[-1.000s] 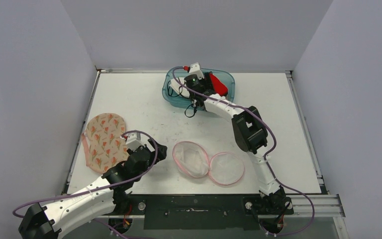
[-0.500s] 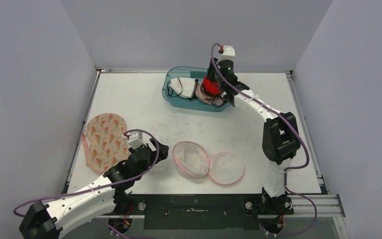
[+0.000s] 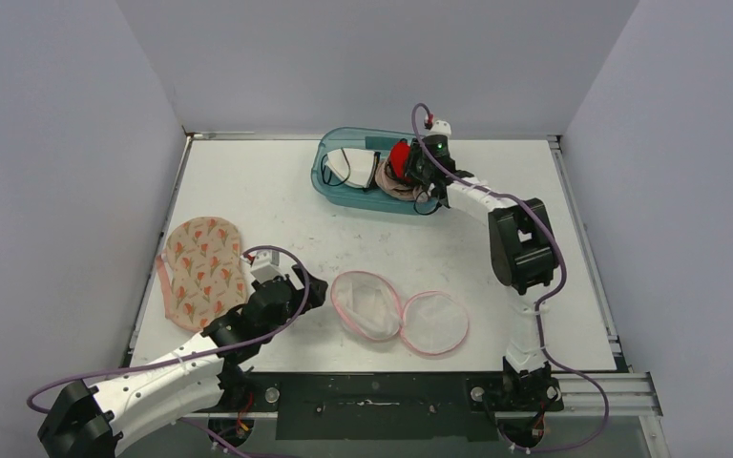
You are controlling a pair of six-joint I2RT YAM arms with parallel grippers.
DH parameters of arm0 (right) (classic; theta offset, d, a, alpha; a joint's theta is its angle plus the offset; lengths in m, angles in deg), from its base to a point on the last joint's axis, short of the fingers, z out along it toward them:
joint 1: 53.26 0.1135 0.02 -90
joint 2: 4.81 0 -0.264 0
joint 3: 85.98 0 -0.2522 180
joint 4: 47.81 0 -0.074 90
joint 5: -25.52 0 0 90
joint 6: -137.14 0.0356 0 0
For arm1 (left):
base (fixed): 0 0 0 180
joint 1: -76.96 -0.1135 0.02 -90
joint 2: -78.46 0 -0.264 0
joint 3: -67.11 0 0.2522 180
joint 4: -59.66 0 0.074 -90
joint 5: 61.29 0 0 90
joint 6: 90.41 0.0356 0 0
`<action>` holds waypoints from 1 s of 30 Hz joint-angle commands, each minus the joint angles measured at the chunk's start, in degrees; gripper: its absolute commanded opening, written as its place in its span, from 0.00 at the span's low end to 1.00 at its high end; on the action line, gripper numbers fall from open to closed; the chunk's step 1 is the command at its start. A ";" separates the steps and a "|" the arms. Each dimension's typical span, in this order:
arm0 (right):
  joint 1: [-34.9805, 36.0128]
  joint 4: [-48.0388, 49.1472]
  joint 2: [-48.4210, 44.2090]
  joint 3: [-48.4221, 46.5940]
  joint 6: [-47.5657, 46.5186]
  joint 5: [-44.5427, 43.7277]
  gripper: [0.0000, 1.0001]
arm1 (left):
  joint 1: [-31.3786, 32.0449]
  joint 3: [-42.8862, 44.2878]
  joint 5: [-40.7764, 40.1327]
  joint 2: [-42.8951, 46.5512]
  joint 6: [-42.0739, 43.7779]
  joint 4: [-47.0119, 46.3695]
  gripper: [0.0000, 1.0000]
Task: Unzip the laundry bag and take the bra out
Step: Place the bra in the bin.
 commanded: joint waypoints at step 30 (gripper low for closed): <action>2.24 5.71 -27.08 10.05 6.22 -0.67 0.87 | -0.82 3.21 1.10 4.68 0.22 1.86 0.79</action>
